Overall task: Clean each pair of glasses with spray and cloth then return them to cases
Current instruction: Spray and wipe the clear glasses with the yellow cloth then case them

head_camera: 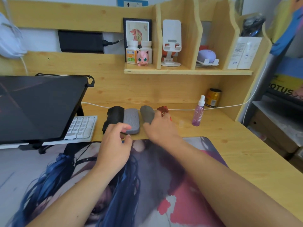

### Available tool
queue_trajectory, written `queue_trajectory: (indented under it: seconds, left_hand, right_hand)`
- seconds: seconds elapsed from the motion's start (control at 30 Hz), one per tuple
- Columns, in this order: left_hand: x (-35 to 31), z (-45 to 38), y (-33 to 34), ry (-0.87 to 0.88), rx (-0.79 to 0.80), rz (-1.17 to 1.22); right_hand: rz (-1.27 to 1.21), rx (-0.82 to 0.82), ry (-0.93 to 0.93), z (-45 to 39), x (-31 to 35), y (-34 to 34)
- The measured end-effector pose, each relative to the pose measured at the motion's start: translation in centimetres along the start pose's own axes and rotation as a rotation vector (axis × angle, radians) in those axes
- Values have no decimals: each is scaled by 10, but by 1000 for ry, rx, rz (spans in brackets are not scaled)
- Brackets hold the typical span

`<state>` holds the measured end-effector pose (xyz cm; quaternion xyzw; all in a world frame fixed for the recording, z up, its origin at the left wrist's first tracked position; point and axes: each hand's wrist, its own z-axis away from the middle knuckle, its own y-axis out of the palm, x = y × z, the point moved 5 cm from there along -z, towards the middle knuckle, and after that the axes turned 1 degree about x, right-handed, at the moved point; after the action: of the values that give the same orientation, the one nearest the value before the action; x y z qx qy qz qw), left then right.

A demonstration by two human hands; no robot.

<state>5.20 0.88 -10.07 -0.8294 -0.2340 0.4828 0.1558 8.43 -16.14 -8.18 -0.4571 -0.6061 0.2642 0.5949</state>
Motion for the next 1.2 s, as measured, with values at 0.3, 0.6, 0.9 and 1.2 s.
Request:
queue_trajectory:
  seconds: [0.3,0.6,0.9,1.2]
  left_hand:
    - [-41,10,-23,218,-149,186]
    - [-43,44,25,328,785,-279]
    - [-30,35,22,51,623,-115]
    - [-37,44,20,-22,695,23]
  right_hand:
    - [286,221,-560,123,-81,-74]
    - [125,550,-492,108,-103,-76]
    - [-118,365,-566,63,-93,-50]
    - [-404,129,-330,60,-109,-53]
